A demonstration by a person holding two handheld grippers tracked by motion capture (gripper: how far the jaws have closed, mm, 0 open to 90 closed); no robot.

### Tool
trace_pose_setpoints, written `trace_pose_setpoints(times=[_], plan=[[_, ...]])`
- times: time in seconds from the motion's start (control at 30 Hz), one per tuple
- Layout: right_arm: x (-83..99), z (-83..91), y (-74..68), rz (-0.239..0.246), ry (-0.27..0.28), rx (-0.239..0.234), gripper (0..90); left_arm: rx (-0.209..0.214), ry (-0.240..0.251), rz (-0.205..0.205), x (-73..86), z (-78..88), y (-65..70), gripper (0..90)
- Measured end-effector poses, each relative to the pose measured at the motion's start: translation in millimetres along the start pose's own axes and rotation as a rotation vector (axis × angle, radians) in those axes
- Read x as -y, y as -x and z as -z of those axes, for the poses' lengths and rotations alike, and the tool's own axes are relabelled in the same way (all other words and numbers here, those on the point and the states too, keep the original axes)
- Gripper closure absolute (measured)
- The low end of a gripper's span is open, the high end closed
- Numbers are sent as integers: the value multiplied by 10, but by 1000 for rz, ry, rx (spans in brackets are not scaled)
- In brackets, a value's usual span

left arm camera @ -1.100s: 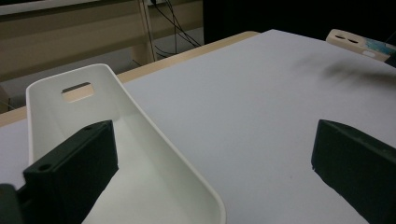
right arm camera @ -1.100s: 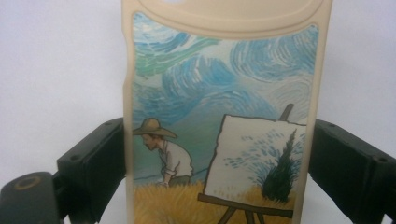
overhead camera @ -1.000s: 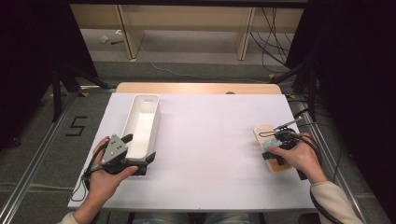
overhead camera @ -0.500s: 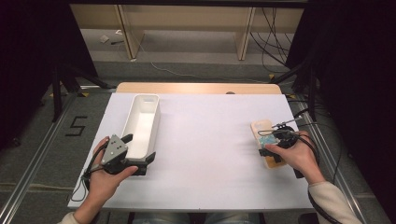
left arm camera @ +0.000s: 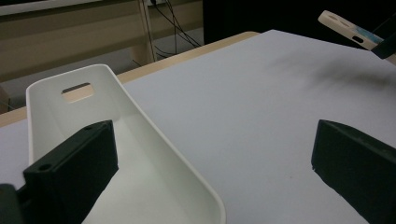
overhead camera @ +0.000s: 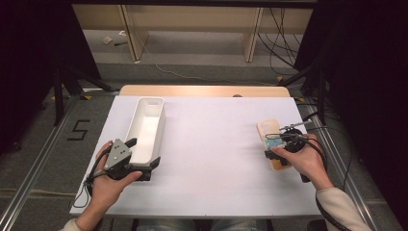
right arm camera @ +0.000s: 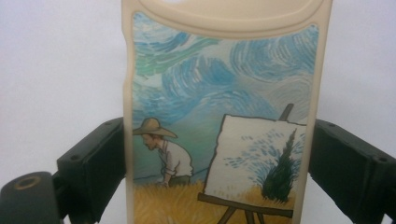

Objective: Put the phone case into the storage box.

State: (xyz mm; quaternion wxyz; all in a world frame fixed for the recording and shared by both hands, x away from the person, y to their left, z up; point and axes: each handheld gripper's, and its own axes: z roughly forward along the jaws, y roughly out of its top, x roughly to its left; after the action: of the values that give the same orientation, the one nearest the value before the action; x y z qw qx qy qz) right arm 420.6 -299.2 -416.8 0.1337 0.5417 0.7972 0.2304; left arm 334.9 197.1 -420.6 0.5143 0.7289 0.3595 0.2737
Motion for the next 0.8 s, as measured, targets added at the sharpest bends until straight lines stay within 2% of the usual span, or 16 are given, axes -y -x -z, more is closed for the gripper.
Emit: trace_pose_setpoints(times=[0.37, 0.67, 0.8], plan=[[-24, 12, -35, 4, 94, -17, 111, 0, 1, 0, -1, 1, -1, 1], [-45, 34, -53, 31, 184, -27, 111, 1, 1, -1, -1, -1, -3, 1], [-49, 28, -78, 41, 208, -31, 111, 1, 1, -1, -2, 0, -2, 1]])
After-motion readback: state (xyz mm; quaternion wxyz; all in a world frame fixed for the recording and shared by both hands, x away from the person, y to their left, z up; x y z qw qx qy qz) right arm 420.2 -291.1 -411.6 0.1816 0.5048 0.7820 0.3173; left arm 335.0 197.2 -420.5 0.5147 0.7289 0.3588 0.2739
